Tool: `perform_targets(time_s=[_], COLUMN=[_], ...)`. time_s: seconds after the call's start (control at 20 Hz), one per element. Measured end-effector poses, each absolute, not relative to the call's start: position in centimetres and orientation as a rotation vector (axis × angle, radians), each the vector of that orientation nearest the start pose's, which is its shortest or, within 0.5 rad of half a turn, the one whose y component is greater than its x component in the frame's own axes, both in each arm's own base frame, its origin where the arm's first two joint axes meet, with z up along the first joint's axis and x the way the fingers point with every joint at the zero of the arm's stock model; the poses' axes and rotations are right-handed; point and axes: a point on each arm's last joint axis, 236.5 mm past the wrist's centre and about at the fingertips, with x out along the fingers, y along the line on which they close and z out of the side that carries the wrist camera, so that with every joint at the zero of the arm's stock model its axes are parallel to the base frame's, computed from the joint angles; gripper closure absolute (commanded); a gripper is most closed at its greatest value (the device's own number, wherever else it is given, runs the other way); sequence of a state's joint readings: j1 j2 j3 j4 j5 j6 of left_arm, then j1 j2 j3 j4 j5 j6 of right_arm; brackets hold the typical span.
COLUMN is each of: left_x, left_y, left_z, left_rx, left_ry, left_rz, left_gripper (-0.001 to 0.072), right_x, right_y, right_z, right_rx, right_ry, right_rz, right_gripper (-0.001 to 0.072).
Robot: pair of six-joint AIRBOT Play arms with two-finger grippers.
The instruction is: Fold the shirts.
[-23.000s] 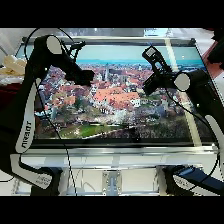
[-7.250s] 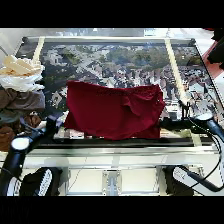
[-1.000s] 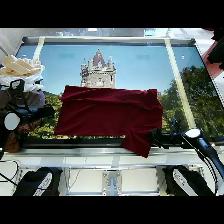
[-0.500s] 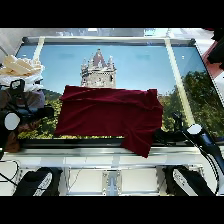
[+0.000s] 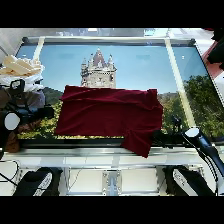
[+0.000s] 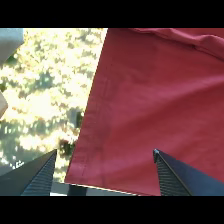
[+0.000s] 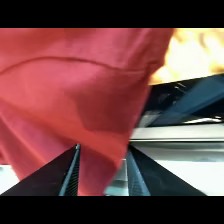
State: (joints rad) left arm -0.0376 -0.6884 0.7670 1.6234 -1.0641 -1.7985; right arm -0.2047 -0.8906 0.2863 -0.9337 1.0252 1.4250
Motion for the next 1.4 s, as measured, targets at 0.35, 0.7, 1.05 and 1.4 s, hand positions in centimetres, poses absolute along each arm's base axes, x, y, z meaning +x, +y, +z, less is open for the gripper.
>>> perform_targets(time_s=[0.35, 0.7, 1.05, 1.4], left_x=[29.1, 30.1, 27.4, 20.7], left_y=[0.0, 0.3, 6.8, 3.5], left_z=[6.3, 7.0, 2.9, -7.5], left_rx=[-0.144, -0.127, -0.399, -0.906], left_ry=[0.98, 0.931, 0.968, 1.2], left_rz=[0.107, 0.108, 0.468, 0.541], left_gripper=[0.0011, 0.0012, 0.0014, 0.0015], right_x=[18.7, 20.4, 23.4, 23.7], right_y=[9.6, 9.4, 9.2, 9.3], right_z=[-10.5, -10.1, -7.2, -6.2], right_rx=[0.789, 0.784, 0.726, 0.692], right_ry=[1.48, 1.409, 1.324, 1.312], right_rz=[0.141, 0.15, 0.22, 0.264], right_gripper=[0.0684, 0.0688, 0.0688, 0.0688])
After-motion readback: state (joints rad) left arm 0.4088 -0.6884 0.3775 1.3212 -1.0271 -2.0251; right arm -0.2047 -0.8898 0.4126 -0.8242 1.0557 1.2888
